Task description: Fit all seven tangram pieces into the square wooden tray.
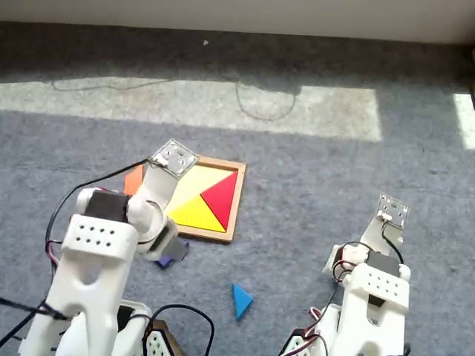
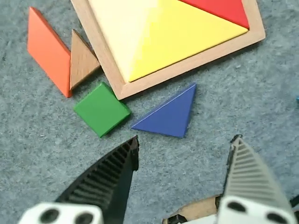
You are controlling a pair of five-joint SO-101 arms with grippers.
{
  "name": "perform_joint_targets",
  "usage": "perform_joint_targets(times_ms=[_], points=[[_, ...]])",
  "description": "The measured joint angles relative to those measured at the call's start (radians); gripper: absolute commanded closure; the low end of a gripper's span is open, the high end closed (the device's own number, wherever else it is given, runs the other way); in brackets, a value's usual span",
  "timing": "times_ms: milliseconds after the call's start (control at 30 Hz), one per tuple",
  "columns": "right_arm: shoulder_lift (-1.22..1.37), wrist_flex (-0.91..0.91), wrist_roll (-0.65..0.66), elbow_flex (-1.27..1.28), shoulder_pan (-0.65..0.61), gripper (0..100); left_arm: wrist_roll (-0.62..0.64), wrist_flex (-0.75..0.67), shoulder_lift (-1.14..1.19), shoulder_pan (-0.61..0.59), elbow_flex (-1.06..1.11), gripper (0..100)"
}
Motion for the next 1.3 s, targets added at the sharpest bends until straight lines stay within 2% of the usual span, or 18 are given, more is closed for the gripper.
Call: perform_joint_targets(times_ms=[167,367,600,800,1033,1300], points=[[0.0,0.0,0.0,0.0,0.0,99.4,-0.106,-0.06,0.146,-0.011,0.0,69],[0.0,0.0,0.0,0.0,0.0,99.4,-0.12,-0.272,0.27,-0.115,0.0,69],[-0.014,-0.009,0.0,0.031,0.0,99.4,-0.106,-0.393,0.293,-0.244,-0.086,71],[-0.014,-0.009,0.0,0.031,0.0,99.4,-0.052,-0.397,0.362,-0.272,-0.201,71],[-0.014,-0.011,0.0,0.032,0.0,99.4,-0.052,-0.288,0.6,-0.31,-0.315,70],[-0.014,-0.011,0.0,0.032,0.0,99.4,-0.052,-0.276,0.744,-0.384,-0.324,70]])
